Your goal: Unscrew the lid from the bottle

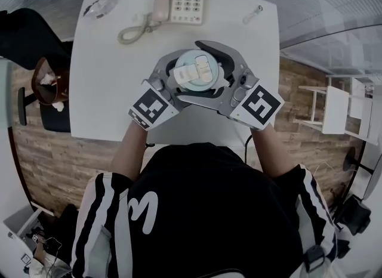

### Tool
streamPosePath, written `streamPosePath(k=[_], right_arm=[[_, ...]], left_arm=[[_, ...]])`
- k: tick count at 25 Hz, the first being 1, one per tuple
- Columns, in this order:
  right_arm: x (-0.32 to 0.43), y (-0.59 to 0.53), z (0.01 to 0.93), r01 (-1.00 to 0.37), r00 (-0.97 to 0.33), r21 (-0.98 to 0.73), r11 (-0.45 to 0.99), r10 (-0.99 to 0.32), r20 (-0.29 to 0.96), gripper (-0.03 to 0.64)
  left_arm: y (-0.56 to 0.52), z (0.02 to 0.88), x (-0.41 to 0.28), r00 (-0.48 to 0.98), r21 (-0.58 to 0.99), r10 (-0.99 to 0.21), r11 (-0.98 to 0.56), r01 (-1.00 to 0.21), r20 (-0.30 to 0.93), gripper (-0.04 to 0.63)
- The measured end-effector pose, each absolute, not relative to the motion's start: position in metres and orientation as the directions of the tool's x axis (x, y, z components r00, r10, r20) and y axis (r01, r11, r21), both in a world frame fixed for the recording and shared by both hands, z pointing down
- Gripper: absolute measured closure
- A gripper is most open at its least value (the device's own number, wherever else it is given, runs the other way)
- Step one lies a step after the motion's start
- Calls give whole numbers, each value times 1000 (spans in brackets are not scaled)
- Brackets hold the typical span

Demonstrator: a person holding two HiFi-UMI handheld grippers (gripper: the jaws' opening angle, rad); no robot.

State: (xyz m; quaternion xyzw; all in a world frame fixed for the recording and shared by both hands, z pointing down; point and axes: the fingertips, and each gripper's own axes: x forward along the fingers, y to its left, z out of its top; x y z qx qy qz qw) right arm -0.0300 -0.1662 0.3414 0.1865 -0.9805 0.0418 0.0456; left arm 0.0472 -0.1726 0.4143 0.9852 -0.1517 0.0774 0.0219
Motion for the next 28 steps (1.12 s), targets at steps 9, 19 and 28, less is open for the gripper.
streamPosePath(k=[9, 19, 28], right_arm=[[-38, -150, 307, -349, -936, -67, 935, -344, 66, 149], [-44, -127, 280, -303, -953, -17, 953, -303, 29, 152], [-46, -96, 253, -136, -991, -50, 989, -136, -13, 152]], left_arm=[[-157, 381, 34, 933, 1, -285, -956, -292, 222, 159], [-136, 352, 25, 936, -10, -278, -959, -282, 214, 160], [-105, 326, 26, 969, 14, -143, -989, -149, 199, 160]])
